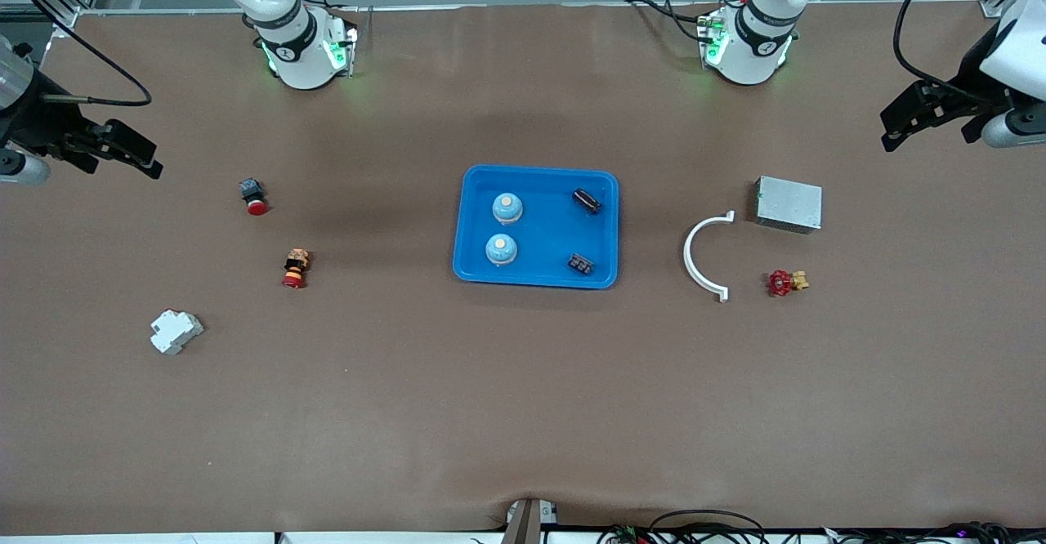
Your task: Place electrolytic capacitor and blue bell in tray
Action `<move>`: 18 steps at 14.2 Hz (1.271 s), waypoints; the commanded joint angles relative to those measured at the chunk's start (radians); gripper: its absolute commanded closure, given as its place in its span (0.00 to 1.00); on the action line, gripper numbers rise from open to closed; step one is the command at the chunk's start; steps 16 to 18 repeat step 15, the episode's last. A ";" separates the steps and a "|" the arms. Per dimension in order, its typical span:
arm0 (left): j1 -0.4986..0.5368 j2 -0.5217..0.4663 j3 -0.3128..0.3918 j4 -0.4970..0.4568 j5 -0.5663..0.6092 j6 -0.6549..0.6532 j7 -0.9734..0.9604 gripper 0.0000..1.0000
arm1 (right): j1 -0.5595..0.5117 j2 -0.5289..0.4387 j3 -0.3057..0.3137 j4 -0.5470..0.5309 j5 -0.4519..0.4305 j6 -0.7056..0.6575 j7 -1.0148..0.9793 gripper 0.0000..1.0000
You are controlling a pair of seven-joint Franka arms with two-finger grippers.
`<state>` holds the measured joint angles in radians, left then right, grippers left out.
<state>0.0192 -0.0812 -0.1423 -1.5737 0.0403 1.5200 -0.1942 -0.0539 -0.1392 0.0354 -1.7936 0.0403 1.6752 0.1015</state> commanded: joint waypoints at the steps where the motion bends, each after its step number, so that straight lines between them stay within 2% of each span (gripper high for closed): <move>1: 0.008 0.015 -0.002 0.020 -0.037 -0.020 -0.007 0.00 | 0.016 -0.023 -0.019 -0.010 0.021 -0.008 -0.014 0.00; 10: 0.005 0.023 -0.003 0.029 -0.037 -0.020 0.009 0.00 | 0.016 -0.020 -0.012 0.037 -0.017 -0.081 -0.108 0.00; 18: 0.004 0.023 -0.003 0.029 -0.037 -0.020 0.009 0.00 | 0.017 -0.022 -0.008 0.046 -0.040 -0.086 -0.127 0.00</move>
